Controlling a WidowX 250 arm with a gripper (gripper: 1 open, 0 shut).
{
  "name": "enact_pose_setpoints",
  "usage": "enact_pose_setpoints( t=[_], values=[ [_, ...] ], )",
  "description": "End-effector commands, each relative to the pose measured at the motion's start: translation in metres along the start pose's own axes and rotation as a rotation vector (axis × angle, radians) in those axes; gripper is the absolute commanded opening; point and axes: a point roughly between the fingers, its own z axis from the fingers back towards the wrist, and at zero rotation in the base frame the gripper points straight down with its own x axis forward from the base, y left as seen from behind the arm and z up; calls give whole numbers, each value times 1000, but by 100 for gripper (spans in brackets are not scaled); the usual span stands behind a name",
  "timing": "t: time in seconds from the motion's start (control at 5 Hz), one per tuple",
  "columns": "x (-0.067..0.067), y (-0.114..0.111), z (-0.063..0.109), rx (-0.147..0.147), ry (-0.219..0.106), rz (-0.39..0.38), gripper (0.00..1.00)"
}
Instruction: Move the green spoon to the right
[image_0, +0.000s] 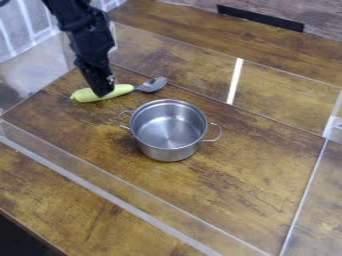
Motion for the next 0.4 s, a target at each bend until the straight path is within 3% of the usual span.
enact_pose_setpoints(
  t=[0.0, 0.2],
  values=[
    [35, -13, 42, 47, -36, -12, 0],
    [56, -32, 51, 54, -26, 19, 0]
  ],
)
